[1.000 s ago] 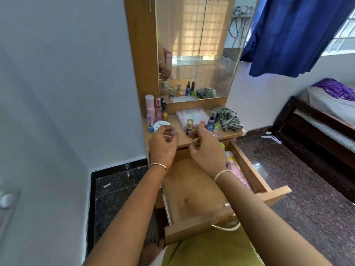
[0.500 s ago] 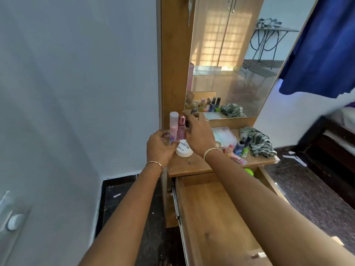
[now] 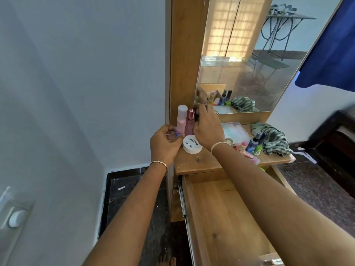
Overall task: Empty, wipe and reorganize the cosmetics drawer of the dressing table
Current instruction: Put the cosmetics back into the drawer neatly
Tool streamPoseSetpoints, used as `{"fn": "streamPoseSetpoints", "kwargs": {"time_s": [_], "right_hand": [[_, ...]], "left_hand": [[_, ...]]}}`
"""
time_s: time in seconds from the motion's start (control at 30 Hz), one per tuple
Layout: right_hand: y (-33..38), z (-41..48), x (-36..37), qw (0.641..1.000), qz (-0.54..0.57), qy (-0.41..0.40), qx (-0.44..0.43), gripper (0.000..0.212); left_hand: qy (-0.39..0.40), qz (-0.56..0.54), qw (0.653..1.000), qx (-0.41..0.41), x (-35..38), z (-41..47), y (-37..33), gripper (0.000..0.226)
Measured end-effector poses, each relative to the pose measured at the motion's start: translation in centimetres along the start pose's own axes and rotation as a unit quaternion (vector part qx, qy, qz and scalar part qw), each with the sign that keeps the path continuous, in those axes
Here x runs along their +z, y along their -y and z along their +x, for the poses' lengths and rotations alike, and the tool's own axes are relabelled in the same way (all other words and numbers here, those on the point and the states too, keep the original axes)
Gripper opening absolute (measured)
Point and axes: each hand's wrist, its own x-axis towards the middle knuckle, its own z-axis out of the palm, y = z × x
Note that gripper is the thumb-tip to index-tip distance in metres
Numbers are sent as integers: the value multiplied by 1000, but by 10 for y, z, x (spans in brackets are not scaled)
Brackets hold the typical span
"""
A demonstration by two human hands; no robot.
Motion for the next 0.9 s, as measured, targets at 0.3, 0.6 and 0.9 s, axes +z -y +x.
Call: {"fn": "streamPoseSetpoints", "kwargs": {"time_s": [0.3,0.6,0.9], "right_hand": [[-4,5,-5,998,-14,53,24,39],[-8,-8,-38,997,50,-36,36,30],[-43,-75,-111,989,135,-68,-13,20]], "left_hand": [[5,-6,1000,-18,1,-1,-1,35],[-23,-74,997,-25,-6,-17,-22,29],[31,-147,989,4,7,-68,-63,27]]}}
